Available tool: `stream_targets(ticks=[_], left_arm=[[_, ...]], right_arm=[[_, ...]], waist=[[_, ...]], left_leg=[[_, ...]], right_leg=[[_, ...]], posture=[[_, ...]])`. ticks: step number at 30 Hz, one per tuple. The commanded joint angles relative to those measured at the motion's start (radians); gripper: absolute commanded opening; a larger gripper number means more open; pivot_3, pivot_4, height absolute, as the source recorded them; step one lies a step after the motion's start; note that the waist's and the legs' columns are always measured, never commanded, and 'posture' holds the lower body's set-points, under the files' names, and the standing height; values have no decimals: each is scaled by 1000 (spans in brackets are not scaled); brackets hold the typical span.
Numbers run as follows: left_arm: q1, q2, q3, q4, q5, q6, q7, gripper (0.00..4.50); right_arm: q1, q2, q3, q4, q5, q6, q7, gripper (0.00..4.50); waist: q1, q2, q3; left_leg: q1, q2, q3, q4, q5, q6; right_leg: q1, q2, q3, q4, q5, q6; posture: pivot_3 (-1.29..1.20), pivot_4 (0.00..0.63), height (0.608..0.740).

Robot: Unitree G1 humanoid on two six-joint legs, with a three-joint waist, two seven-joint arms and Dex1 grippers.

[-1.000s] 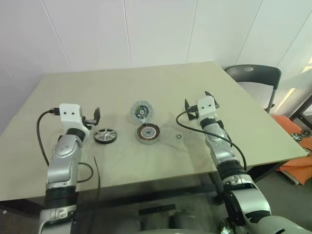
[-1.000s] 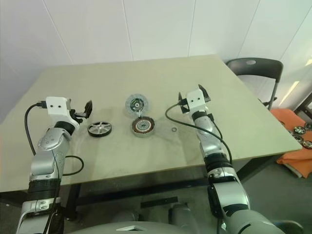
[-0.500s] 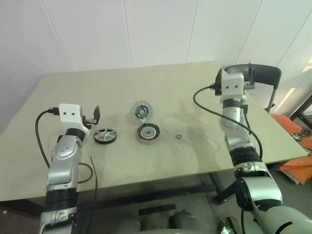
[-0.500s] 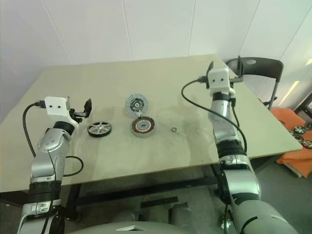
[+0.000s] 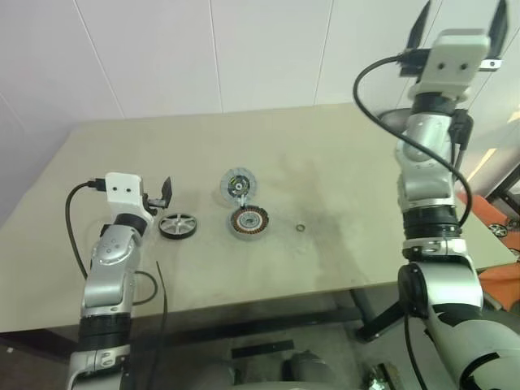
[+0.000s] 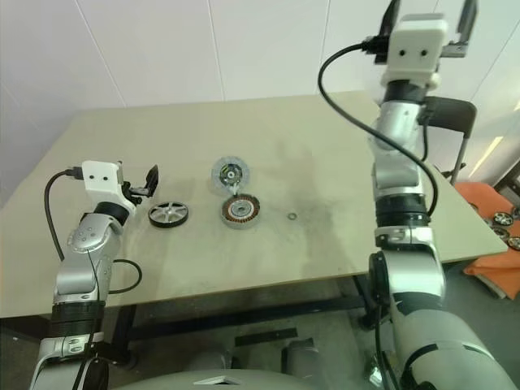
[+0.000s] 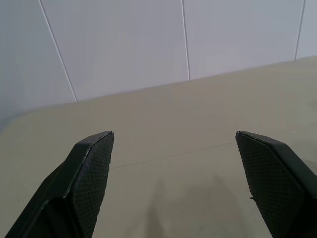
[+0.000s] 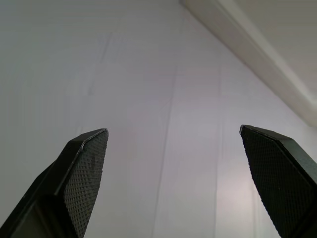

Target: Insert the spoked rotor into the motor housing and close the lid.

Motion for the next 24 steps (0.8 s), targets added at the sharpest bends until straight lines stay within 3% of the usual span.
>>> stream_targets(ticks=[1, 3, 7, 12, 16, 22, 24], left_arm=[[-25, 0, -1, -15, 11, -29, 1, 4184], [-26, 0, -2, -14, 10, -27, -3, 4184], [-36, -4, -8, -4, 16, -31, -2, 4184], [-42, -9, -11, -5, 22, -33, 1, 4184], [-41, -11, -10, -7, 27, -33, 3, 4184], [-38, -9, -7, -6, 27, -36, 0, 4184], [-38, -8, -6, -2, 26, -39, -4, 4184]], right_arm=[[-47, -35, -43, -2, 24, -5, -9, 4439], [-55, -26, -51, 3, 53, 4, 6, 4439], [-4, 72, 85, -106, 151, -33, 263, 4439], [54, 128, 156, -196, 188, -15, 420, 4439], [23, 116, 76, -169, 189, 7, 348, 4439], [-41, 42, -79, -69, 116, 54, 71, 4439], [-47, 23, -82, -46, 110, 44, 63, 4439]], waist=[[-1, 0, 0], [-5, 0, 0], [-24, 1, 0], [-28, 1, 0], [-18, 1, 0], [5, 1, 0], [2, 1, 0]], left_leg=[[0, 0, 0, 0, 0, 0], [0, 0, 0, 0, 0, 0], [1, 1, 1, -1, 0, 0], [2, 2, -1, 0, 0, 0], [0, -1, -1, 1, 0, 0], [-2, -1, -2, -1, 0, 0], [-1, -1, -1, -2, 0, 0]], right_leg=[[0, 0, 0, 0, 0, 0], [0, 0, 0, 0, 0, 0], [0, 2, 1, 1, 0, 0], [0, 2, 0, 4, 0, 0], [0, -2, -1, 1, 0, 0], [-2, -3, -1, 0, 0, 0], [-2, -3, -1, 0, 0, 0]], posture=[[0, 0, 740], [0, 0, 740], [0, 0, 740], [0, 0, 740], [0, 0, 740], [0, 0, 740], [0, 0, 740]])
